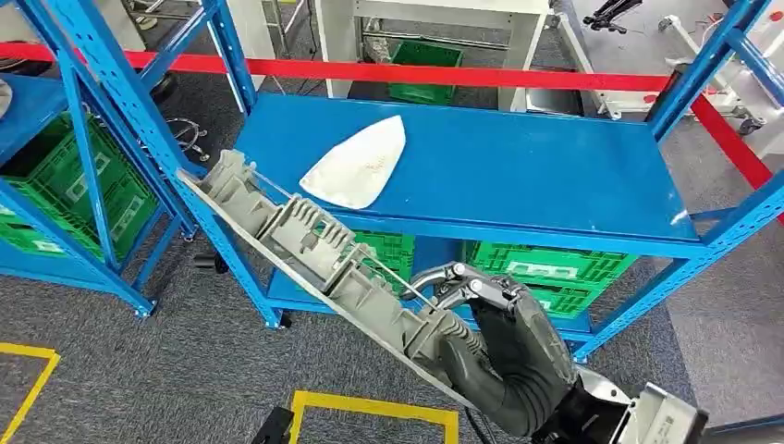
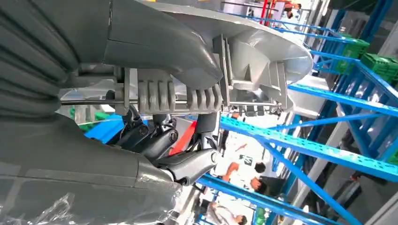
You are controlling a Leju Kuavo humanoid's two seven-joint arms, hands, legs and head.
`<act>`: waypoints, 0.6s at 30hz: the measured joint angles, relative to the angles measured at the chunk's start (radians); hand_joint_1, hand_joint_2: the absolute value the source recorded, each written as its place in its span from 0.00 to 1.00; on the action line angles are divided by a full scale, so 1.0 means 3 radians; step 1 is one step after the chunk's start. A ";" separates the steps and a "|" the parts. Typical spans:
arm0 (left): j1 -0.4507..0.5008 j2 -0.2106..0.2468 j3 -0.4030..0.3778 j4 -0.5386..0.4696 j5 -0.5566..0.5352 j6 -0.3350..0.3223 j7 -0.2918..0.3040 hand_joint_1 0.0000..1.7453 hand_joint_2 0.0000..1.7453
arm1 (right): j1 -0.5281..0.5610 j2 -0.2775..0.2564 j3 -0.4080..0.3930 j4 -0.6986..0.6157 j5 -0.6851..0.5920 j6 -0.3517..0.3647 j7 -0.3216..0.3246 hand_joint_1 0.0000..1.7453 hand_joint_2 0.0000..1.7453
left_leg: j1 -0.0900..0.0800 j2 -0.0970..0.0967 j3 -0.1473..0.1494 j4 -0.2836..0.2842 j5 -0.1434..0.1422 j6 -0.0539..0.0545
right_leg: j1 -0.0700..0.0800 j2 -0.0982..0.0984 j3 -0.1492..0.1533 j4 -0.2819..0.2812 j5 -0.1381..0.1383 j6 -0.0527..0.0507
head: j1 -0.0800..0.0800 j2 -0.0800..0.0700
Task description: Take the parts from the cabinet and place them on the table.
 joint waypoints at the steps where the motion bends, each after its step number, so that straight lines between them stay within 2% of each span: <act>1: 0.0000 0.0000 0.0000 0.0000 0.0000 0.0000 0.0000 0.00 1.00 | 0.0000 0.0000 0.0000 0.0000 0.0000 0.0000 0.0000 1.00 1.00 | 0.0000 0.0000 0.0000 0.0000 0.0000 0.0000 | 0.0000 0.0000 0.0000 0.0000 0.0000 0.0000 | 0.0000 0.0000; 10: 0.0000 0.0000 0.0000 0.0000 0.0000 0.0000 0.0001 0.00 1.00 | 0.0000 0.0000 -0.0001 0.0000 -0.0003 0.0000 -0.0001 1.00 1.00 | -0.0003 0.0000 -0.0003 0.0001 0.0004 0.0006 | -0.0002 0.0000 0.0000 -0.0006 0.0008 0.0006 | 0.0000 0.0000; 11: 0.0010 -0.0007 -0.0002 -0.0001 0.0000 -0.0001 0.0005 0.00 1.00 | 0.0000 -0.0001 -0.0005 0.0000 -0.0006 0.0001 -0.0001 1.00 1.00 | -0.0001 0.0008 -0.0032 -0.0032 0.0069 0.0052 | 0.0001 0.0005 0.0001 -0.0035 0.0061 0.0047 | 0.0003 0.0000; 12: 0.0007 -0.0014 -0.0003 -0.0003 0.0000 -0.0001 0.0005 0.00 1.00 | 0.0001 -0.0004 -0.0005 0.0001 -0.0006 0.0003 -0.0001 1.00 1.00 | 0.0029 0.0017 -0.0032 -0.0042 0.0092 0.0069 | -0.0012 0.0007 -0.0014 -0.0020 0.0027 0.0048 | 0.0003 0.0000; 13: -0.0006 -0.0006 -0.0001 -0.0003 -0.0001 -0.0004 0.0005 0.00 1.00 | 0.0000 -0.0008 -0.0009 0.0001 -0.0011 0.0003 -0.0001 1.00 1.00 | 0.0016 0.0028 -0.0134 -0.0036 0.0198 0.0116 | -0.0019 0.0014 -0.0142 0.0397 -0.0493 0.0073 | 0.0057 0.0000; 14: -0.0001 -0.0018 -0.0003 -0.0005 0.0000 -0.0010 0.0006 0.00 1.00 | -0.0011 -0.0019 -0.0010 0.0014 -0.0015 0.0004 -0.0001 1.00 1.00 | -0.0031 0.0022 -0.0534 0.0075 0.0437 0.0086 | 0.0030 0.0010 0.0581 0.0035 -0.0497 -0.0012 | 0.0080 0.0000; 15: 0.0018 -0.0020 -0.0022 -0.0005 0.0000 -0.0009 0.0011 0.00 1.00 | -0.0012 -0.0020 -0.0015 0.0017 -0.0017 0.0004 -0.0001 1.00 1.00 | 0.0006 0.0012 -0.0678 0.0247 0.0255 -0.0037 | 0.0016 -0.0005 0.0501 -0.0152 -0.0379 -0.0126 | 0.0070 0.0000; 16: 0.0018 -0.0020 -0.0031 -0.0006 0.0001 -0.0009 0.0011 0.00 1.00 | -0.0011 -0.0020 -0.0015 0.0017 -0.0018 0.0004 -0.0001 1.00 1.00 | 0.0020 0.0012 -0.0733 0.0475 0.0049 -0.0056 | 0.0016 -0.0008 0.0460 -0.0147 -0.0351 -0.0128 | 0.0052 0.0000; 17: 0.0017 -0.0020 -0.0037 -0.0005 0.0000 -0.0009 0.0011 0.00 1.00 | -0.0010 -0.0020 -0.0014 0.0018 -0.0018 0.0005 -0.0001 1.00 1.00 | 0.0031 0.0013 -0.0774 0.0738 -0.0117 -0.0074 | 0.0017 -0.0009 0.0418 -0.0141 -0.0318 -0.0128 | 0.0042 0.0000; 18: 0.0017 -0.0020 -0.0039 -0.0005 0.0000 -0.0009 0.0011 0.00 1.00 | -0.0010 -0.0020 -0.0014 0.0019 -0.0018 0.0005 -0.0001 1.00 1.00 | 0.0037 0.0013 -0.0797 0.0962 -0.0196 -0.0087 | 0.0017 -0.0009 0.0368 -0.0130 -0.0283 -0.0124 | 0.0043 0.0000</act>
